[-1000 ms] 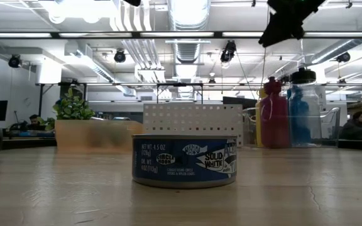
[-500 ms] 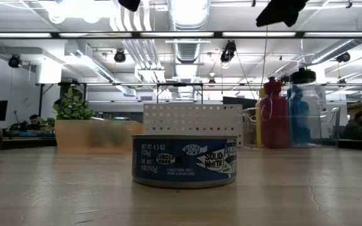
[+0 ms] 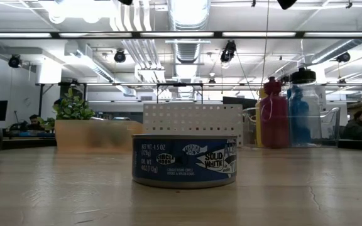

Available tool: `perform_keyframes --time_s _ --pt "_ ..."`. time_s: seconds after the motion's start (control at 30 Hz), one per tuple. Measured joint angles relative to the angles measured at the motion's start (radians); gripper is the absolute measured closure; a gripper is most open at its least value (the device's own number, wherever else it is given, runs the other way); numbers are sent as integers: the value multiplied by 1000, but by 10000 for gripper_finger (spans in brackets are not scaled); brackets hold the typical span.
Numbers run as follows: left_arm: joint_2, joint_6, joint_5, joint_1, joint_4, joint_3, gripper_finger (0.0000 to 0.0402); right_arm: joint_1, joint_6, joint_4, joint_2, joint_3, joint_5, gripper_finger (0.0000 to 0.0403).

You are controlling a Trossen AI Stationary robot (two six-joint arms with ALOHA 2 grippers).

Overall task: Pick & Place Food Item
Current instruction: Put the blue tuna can into the orange bin

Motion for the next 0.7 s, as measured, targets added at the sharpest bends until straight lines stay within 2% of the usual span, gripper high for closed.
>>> perform_keyframes --time_s 0.27,0.7 --pt "0 -58 -197 -156 1 -2 323 132 0 99 15 -65 1 374" --pt "1 -384 -457 -362 18 -79 323 264 49 192 123 -71 2 374"
